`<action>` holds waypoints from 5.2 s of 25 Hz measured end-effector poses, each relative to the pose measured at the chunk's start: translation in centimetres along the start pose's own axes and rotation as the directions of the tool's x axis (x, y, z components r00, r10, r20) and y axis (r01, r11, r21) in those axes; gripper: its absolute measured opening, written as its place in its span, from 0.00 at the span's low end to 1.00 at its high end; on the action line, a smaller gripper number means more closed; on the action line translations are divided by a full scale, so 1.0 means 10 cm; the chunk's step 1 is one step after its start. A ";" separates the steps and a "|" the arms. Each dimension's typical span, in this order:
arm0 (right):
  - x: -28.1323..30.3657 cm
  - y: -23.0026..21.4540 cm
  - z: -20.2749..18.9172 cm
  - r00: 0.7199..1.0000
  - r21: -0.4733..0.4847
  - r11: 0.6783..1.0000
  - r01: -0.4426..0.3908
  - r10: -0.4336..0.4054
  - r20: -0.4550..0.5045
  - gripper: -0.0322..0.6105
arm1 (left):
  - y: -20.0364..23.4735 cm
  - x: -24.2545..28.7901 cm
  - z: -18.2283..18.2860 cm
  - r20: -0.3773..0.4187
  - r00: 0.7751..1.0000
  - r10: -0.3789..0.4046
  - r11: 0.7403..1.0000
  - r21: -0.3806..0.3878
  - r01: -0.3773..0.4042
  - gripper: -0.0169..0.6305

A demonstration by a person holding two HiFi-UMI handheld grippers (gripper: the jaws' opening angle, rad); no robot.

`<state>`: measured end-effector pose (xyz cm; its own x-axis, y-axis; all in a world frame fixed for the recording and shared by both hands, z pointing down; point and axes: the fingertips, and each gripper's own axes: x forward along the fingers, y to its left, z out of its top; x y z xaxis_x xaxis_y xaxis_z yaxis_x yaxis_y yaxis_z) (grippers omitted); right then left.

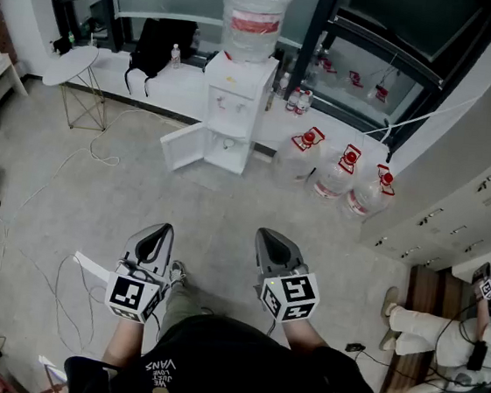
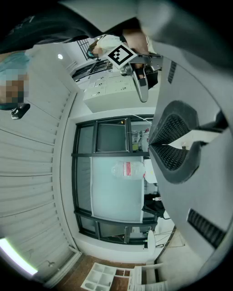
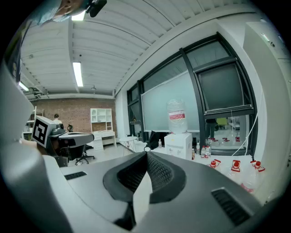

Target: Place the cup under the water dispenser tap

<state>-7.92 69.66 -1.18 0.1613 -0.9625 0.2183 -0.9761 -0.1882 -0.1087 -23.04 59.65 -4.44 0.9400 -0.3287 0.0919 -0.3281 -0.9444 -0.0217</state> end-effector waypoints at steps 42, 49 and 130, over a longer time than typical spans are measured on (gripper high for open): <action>3.83 0.19 0.26 0.996 0.057 0.996 0.069 -0.066 -0.059 0.27 | 3.13 1.54 -0.45 0.005 0.991 -0.135 0.990 -0.036 0.135 0.06; 4.72 -0.09 0.38 0.998 -0.013 1.000 0.005 -0.006 -0.067 0.27 | 3.68 2.02 -0.49 0.042 0.999 -0.022 0.998 -0.062 0.024 0.06; 10.76 -4.46 -7.16 0.489 -0.601 0.692 -0.401 -0.393 -0.779 0.18 | 5.73 5.66 -6.91 -0.290 0.931 0.221 0.894 -0.322 -0.312 0.06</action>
<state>42.52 -11.51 96.58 0.3488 -0.2442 0.9048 -0.8274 0.3733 0.4197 4.82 -12.41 68.28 0.7754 -0.5118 0.3698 -0.6171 -0.7384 0.2721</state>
